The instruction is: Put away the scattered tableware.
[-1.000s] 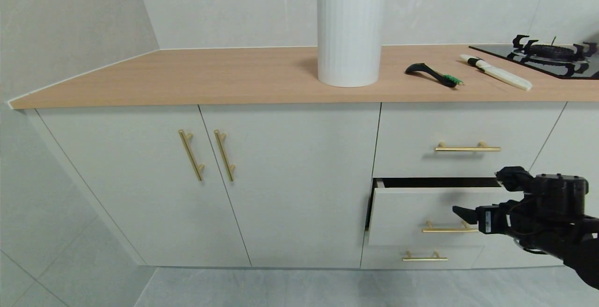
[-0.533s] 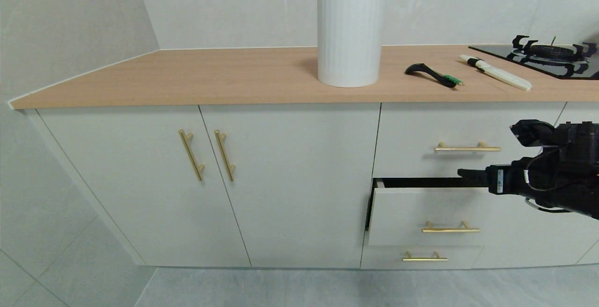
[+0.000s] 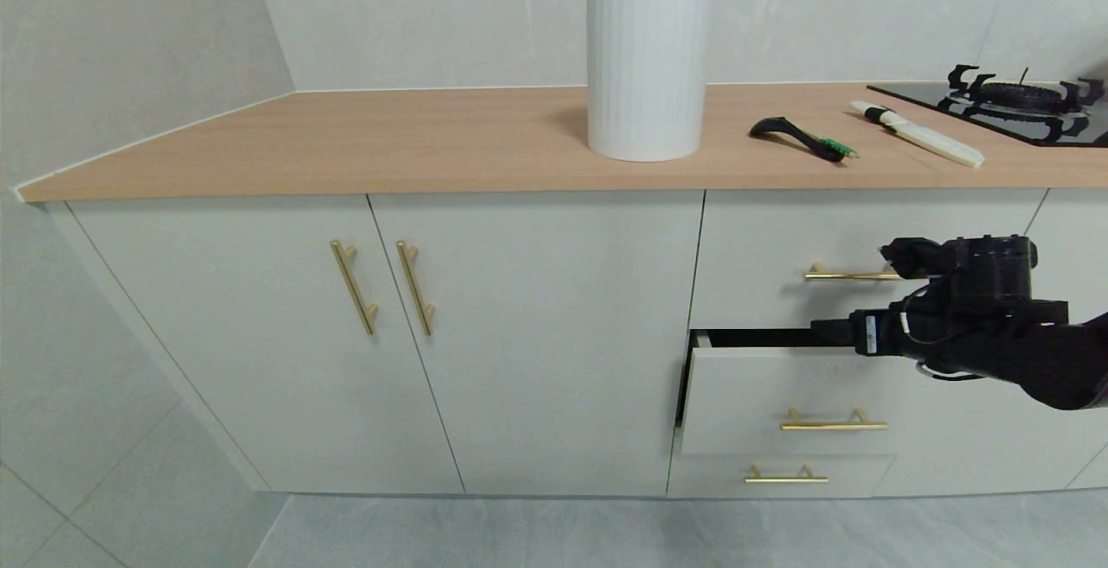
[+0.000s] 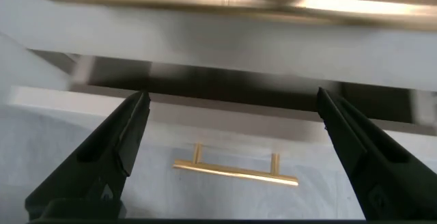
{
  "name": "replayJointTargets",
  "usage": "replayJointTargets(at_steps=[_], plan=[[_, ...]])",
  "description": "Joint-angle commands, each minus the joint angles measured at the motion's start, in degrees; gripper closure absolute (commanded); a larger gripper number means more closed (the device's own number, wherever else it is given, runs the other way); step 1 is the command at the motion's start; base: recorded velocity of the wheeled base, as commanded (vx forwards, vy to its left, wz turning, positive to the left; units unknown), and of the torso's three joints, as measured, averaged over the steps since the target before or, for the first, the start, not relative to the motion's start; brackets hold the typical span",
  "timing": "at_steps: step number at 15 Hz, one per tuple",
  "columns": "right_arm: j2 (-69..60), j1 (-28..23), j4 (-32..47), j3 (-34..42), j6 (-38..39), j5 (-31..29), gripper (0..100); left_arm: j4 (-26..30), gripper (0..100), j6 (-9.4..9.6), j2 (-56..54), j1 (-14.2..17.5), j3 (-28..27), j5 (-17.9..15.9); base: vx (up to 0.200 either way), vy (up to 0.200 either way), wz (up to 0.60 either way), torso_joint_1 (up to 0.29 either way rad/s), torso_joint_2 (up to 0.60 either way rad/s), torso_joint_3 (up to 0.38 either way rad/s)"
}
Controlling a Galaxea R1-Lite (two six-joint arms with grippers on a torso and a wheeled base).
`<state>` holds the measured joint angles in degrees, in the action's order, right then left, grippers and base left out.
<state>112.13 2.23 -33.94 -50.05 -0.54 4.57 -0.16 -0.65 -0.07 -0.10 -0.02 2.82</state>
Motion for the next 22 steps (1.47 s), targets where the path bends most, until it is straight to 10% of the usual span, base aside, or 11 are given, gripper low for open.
replayJointTargets(at_steps=[1,13,22], plan=[[6.9,0.9,-0.8,-2.1,-0.2,-1.7,0,0.0,0,0.03,0.1,0.0,0.0,0.0,0.0,0.0,0.0,0.0,0.0,0.0],[5.9,1.5,0.9,-2.7,-0.3,-2.8,0,0.0,0,0.03,0.1,0.0,0.0,0.0,0.0,0.0,0.0,0.0,0.0,0.0],[-11.1,2.3,41.5,-9.4,-1.8,-2.4,0,0.0,0,0.03,0.1,0.0,-0.1,0.0,0.0,0.0,0.0,0.0,0.0,0.0]])
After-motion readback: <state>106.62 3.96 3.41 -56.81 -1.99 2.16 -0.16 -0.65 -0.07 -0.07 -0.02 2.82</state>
